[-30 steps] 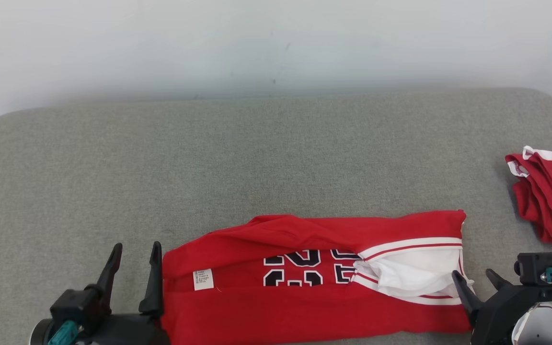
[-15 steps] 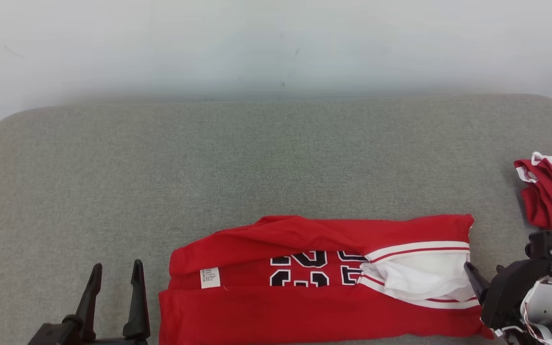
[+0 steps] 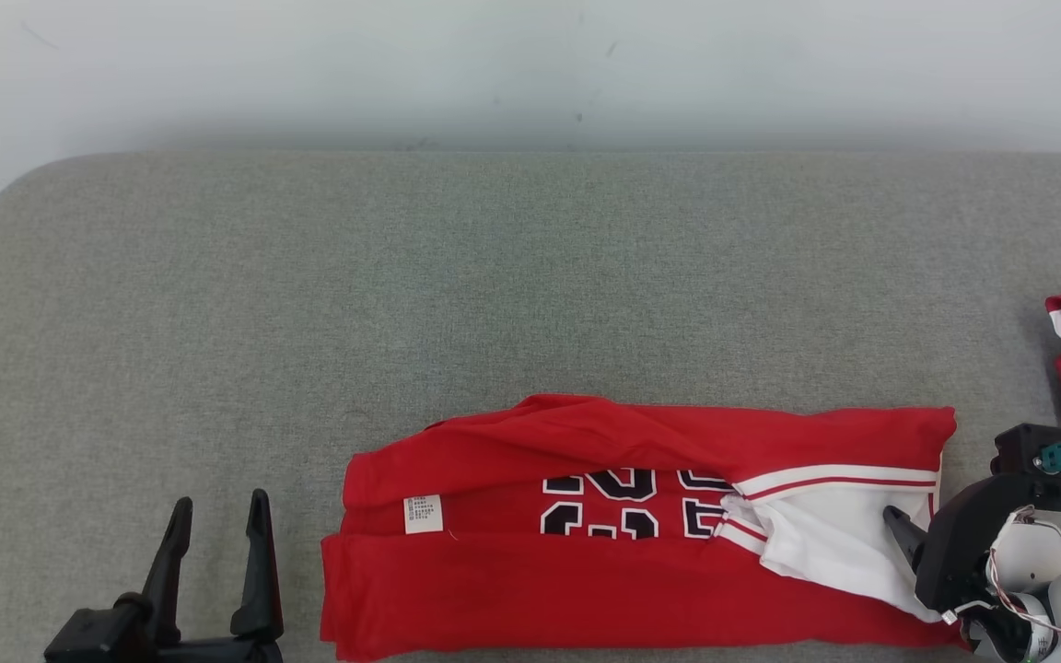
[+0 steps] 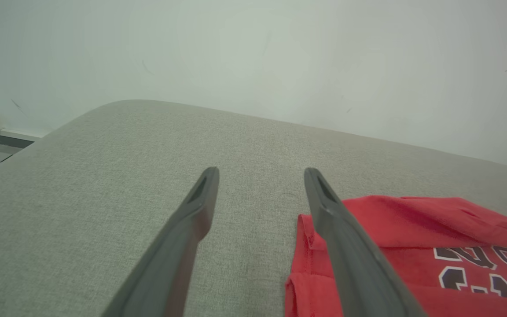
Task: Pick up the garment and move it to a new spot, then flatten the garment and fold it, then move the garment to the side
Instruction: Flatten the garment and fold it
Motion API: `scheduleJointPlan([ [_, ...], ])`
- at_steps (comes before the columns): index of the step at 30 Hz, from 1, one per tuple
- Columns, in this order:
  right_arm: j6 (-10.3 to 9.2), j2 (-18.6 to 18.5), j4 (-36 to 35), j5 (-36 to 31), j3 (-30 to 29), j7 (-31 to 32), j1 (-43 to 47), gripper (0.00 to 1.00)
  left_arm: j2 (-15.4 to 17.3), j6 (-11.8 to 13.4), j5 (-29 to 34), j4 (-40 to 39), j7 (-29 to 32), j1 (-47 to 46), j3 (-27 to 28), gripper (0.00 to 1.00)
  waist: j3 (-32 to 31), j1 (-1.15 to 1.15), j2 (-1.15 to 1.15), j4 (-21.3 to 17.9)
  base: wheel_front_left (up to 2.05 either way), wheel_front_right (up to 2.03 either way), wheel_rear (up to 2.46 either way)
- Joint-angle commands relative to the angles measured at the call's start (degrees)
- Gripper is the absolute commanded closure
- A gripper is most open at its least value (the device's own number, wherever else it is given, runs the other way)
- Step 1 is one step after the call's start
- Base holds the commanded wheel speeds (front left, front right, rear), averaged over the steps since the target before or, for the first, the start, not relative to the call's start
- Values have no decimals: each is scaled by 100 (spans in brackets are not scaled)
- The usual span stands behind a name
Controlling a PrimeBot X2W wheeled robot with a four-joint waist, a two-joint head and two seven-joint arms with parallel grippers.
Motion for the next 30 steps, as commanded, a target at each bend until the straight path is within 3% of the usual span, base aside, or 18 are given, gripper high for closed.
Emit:
scheduleJointPlan([
  [1, -5, 79, 197, 108, 186, 158, 52, 0, -11, -11, -26, 77, -3, -55, 35, 0, 35, 0, 0, 29, 0, 0, 0],
  [4, 5, 179, 288, 263, 308, 160, 55, 0, -14, -8, -71, 110, -2, -102, 49, 0, 39, 0, 0, 24, 0, 0, 0],
  [5, 6, 193, 306, 307, 338, 137, 51, 63, -14, 7, -93, 118, -3, -99, 48, 0, 35, 0, 0, 19, 0, 0, 0],
  [6, 6, 203, 315, 339, 356, 107, 50, 98, -14, 23, -104, 120, -3, -97, 51, 0, 28, 0, 0, 14, 0, 0, 0],
  [19, -17, -179, -47, 145, -188, -508, 194, 100, -13, 124, -196, 61, -2, 118, 58, 0, -199, 0, 0, -139, 0, 0, 0],
  [30, -17, -431, -1184, -394, -880, -154, 633, 100, -12, 212, -301, 3, -2, 341, -11, 0, -451, 0, 0, -375, 0, 0, 0],
])
